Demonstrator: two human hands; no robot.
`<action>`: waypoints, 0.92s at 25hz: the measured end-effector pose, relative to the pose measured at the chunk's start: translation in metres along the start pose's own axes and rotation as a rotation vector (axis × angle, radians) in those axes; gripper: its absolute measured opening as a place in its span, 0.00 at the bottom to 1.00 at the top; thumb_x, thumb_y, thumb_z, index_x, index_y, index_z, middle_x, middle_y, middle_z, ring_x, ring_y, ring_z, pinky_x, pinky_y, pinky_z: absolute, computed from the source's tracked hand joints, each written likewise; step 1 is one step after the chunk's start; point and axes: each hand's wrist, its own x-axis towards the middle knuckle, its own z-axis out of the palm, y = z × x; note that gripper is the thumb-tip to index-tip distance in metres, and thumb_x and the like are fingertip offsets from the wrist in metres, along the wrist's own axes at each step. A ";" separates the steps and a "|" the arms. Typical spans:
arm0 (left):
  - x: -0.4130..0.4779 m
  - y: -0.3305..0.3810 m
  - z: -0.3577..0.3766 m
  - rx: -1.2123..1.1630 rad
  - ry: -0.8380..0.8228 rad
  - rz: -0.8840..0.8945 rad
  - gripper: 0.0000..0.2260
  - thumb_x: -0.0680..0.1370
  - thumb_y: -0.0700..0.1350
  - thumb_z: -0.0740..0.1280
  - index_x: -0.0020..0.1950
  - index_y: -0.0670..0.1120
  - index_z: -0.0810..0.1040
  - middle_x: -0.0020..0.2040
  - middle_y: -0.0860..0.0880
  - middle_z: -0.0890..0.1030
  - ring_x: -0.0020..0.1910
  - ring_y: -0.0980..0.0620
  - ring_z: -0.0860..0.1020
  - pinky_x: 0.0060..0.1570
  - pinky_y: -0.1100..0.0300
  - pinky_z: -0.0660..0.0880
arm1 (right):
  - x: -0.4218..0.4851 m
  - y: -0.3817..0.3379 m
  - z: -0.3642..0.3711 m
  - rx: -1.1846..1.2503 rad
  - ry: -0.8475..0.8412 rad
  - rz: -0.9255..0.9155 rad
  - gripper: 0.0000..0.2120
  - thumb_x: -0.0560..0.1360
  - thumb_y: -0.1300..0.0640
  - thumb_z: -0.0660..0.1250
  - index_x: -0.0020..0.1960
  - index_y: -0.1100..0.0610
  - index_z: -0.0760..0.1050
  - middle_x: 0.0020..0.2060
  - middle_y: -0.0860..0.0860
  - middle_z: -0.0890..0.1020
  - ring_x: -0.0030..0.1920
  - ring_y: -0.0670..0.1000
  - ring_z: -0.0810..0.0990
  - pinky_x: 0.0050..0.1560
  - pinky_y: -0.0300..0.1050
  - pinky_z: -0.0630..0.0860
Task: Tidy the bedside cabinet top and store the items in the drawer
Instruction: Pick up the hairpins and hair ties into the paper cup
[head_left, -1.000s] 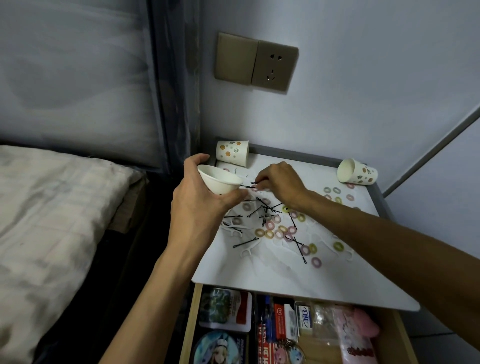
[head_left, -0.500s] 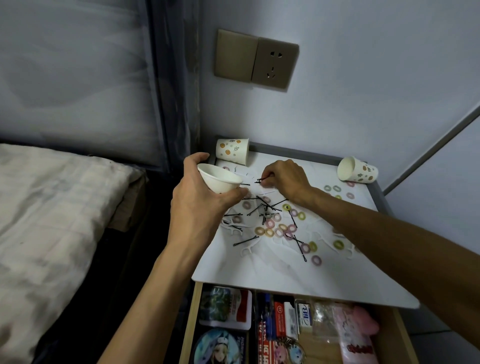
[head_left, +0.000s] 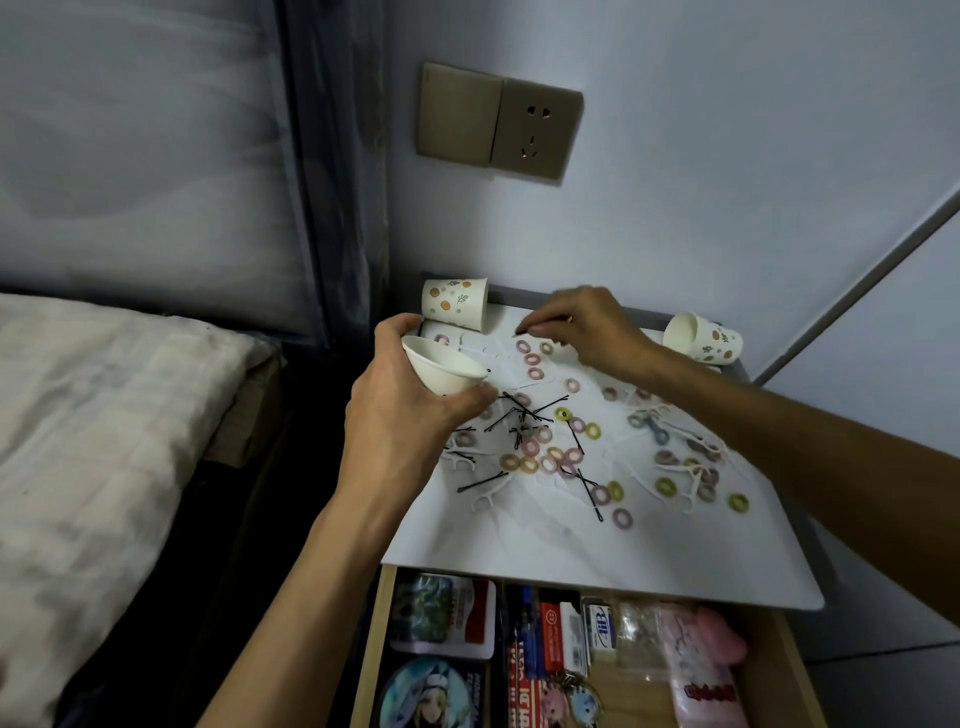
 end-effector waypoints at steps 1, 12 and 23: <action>0.000 0.000 0.001 0.012 -0.010 0.002 0.37 0.65 0.51 0.80 0.69 0.54 0.66 0.51 0.57 0.75 0.48 0.55 0.76 0.42 0.65 0.72 | -0.002 -0.018 -0.008 0.064 -0.034 -0.054 0.07 0.73 0.60 0.72 0.50 0.53 0.85 0.40 0.47 0.83 0.41 0.45 0.80 0.42 0.38 0.73; -0.003 0.002 0.009 -0.008 -0.061 0.013 0.38 0.62 0.50 0.81 0.68 0.56 0.67 0.50 0.60 0.75 0.48 0.57 0.76 0.39 0.69 0.72 | -0.022 -0.047 -0.016 0.090 -0.057 -0.150 0.07 0.73 0.62 0.72 0.50 0.54 0.83 0.45 0.47 0.80 0.43 0.41 0.79 0.44 0.30 0.73; -0.001 0.001 0.008 -0.015 -0.034 0.010 0.38 0.63 0.51 0.81 0.69 0.55 0.67 0.53 0.57 0.75 0.50 0.55 0.76 0.40 0.71 0.72 | -0.041 0.044 0.043 -0.266 -0.192 0.130 0.07 0.73 0.65 0.67 0.39 0.56 0.78 0.40 0.47 0.78 0.42 0.48 0.77 0.42 0.41 0.71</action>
